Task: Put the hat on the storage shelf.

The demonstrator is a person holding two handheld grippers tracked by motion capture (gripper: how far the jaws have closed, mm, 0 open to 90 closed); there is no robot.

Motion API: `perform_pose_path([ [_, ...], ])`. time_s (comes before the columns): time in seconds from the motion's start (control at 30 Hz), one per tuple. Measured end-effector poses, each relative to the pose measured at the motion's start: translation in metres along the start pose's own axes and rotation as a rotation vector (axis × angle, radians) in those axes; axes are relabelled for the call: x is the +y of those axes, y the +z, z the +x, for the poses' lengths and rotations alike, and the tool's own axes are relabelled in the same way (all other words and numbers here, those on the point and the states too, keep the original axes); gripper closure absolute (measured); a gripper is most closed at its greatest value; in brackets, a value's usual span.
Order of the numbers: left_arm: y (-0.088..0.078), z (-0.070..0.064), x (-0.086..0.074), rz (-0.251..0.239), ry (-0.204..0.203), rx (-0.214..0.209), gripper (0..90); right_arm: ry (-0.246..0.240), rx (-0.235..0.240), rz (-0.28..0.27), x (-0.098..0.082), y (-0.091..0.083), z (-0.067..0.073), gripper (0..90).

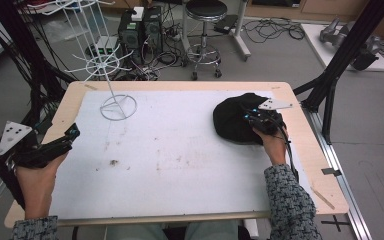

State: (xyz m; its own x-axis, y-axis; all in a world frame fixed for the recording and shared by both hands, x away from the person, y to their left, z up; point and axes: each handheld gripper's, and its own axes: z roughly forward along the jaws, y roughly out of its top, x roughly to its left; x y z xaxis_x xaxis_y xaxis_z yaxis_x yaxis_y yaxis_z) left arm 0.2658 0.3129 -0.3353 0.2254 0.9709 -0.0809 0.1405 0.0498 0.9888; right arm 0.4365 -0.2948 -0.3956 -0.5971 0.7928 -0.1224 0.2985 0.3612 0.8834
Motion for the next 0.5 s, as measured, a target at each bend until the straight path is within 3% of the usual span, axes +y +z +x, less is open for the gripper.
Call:
perform_pose_path([
  [0.2,-0.005,0.004,0.003,-0.020,-0.016,0.006,16.1,0.022,-0.035,-0.071,0.005,-0.006,0.003,82.0],
  [0.27,-0.006,0.006,0.005,-0.028,-0.023,0.007,16.1,0.066,-0.054,-0.126,0.007,-0.010,0.000,82.8],
  [0.37,-0.008,0.007,0.007,-0.040,-0.028,0.003,16.1,0.083,-0.063,-0.146,0.008,-0.011,-0.003,83.0],
  [0.4,-0.007,0.006,0.008,-0.043,-0.030,0.000,16.1,0.122,-0.069,-0.177,0.010,-0.013,-0.006,83.2],
  [0.43,-0.007,0.006,0.008,-0.045,-0.028,-0.001,16.1,0.122,-0.069,-0.177,0.010,-0.013,-0.006,83.2],
  [0.5,-0.007,0.005,0.009,-0.045,-0.026,-0.004,16.1,0.169,-0.079,-0.204,0.013,-0.016,-0.011,83.5],
])
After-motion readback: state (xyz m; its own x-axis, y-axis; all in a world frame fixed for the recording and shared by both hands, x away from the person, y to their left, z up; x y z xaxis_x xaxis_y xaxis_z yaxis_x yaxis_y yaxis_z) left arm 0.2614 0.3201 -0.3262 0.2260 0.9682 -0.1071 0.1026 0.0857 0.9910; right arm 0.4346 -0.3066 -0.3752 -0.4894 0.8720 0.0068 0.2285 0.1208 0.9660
